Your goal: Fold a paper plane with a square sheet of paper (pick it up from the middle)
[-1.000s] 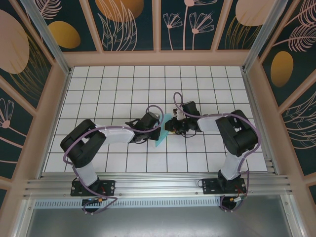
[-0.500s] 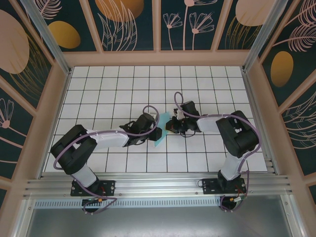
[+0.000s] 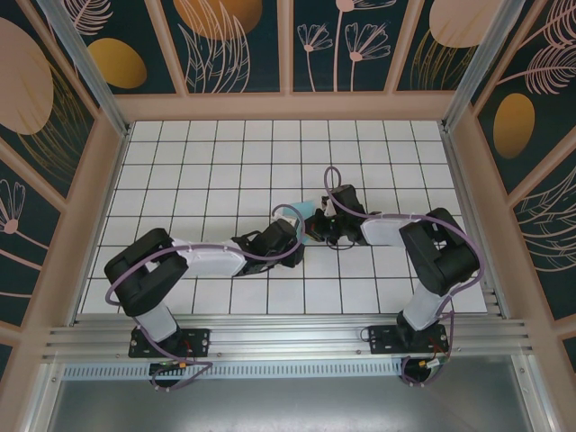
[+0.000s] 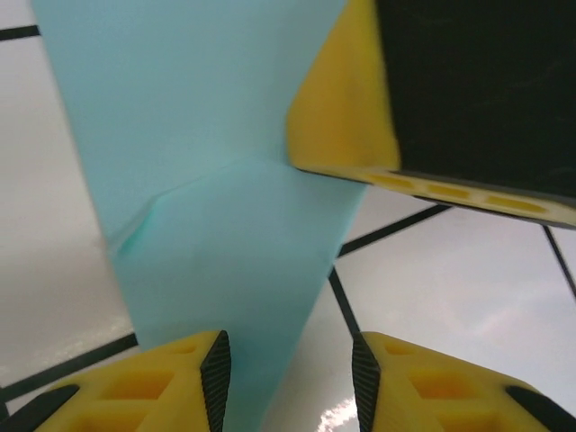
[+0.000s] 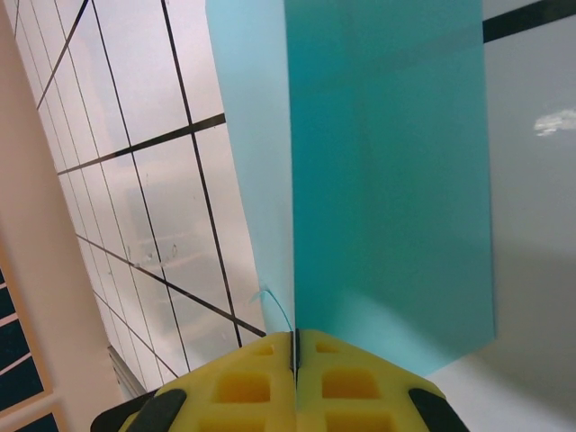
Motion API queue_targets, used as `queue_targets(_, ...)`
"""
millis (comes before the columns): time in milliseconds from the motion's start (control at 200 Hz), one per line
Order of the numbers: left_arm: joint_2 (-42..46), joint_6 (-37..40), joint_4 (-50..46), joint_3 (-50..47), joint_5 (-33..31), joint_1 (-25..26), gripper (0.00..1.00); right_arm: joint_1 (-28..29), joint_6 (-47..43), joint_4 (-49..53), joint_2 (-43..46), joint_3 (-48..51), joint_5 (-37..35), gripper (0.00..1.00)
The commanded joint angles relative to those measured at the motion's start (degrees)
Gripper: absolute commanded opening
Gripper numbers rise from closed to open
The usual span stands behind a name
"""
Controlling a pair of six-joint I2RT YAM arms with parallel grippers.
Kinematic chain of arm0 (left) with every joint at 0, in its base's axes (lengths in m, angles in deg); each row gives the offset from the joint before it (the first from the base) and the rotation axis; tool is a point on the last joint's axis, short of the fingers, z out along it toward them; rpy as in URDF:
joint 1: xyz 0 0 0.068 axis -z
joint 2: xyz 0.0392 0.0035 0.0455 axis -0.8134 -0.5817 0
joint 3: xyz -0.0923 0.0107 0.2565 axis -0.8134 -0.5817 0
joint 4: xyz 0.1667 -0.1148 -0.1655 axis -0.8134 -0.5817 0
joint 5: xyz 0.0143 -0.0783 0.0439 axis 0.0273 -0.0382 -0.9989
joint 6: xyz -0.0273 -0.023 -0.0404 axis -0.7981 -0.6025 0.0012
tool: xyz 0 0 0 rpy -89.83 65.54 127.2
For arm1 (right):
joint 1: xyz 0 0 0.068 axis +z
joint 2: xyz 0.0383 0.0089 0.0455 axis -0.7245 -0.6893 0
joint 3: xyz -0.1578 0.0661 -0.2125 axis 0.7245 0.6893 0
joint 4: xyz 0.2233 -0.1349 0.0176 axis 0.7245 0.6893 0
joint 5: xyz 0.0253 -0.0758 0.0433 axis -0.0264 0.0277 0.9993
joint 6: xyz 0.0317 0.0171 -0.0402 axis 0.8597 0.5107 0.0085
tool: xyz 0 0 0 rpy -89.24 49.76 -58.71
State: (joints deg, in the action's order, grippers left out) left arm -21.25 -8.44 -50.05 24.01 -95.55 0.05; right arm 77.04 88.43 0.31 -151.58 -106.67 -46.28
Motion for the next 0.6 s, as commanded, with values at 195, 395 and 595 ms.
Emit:
queue_targets(195,-2.16,-0.92,-0.84,1.33,-6.85,0.82,0.4,0.41,1.51,0.21,1.85,-0.28,-1.06,0.04)
queue_targets(395,-1.42,-0.62,-0.34,0.61,-6.9,1.93,0.43,0.41,1.62,1.04,1.68,-1.25,-0.79,0.04)
queue_targets(595,-0.96,-0.56,-0.44,0.13,-8.25,2.17,0.47,0.41,1.66,2.05,1.82,-1.75,-1.3,0.04)
